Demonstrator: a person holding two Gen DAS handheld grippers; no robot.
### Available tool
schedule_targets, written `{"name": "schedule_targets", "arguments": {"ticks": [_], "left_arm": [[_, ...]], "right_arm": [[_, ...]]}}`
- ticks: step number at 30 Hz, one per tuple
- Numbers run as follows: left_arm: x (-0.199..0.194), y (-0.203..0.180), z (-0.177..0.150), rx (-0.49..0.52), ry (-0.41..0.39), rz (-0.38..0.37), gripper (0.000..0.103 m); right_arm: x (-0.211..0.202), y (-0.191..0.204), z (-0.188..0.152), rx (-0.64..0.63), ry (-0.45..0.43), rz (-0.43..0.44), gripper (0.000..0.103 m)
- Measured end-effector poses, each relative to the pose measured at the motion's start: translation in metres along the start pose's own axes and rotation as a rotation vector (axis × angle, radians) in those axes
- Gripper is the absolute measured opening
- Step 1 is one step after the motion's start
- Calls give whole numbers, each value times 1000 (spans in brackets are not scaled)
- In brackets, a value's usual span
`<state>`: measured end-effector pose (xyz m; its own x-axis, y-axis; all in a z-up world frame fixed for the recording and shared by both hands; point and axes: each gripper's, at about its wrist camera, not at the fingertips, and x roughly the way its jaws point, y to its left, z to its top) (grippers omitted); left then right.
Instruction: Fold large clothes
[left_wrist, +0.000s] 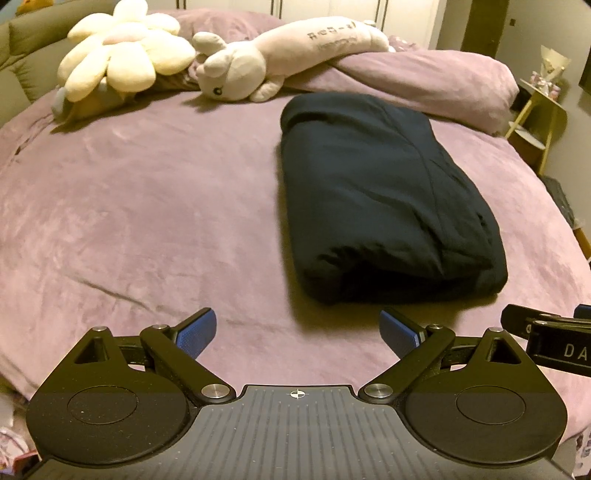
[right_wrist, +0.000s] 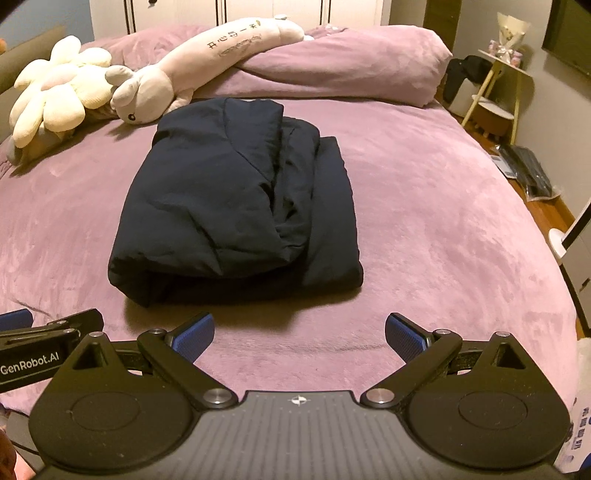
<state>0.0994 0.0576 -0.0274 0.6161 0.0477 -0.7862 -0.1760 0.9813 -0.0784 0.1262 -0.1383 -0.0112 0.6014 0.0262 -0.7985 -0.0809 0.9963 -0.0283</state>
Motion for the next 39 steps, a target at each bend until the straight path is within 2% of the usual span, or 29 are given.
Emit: {"name": "schedule_targets", "arguments": {"ticks": [39], "left_arm": [[-3, -13, -3, 47, -13, 28, 99]], "right_arm": [[-4, -2, -4, 18, -13, -16, 99]]}}
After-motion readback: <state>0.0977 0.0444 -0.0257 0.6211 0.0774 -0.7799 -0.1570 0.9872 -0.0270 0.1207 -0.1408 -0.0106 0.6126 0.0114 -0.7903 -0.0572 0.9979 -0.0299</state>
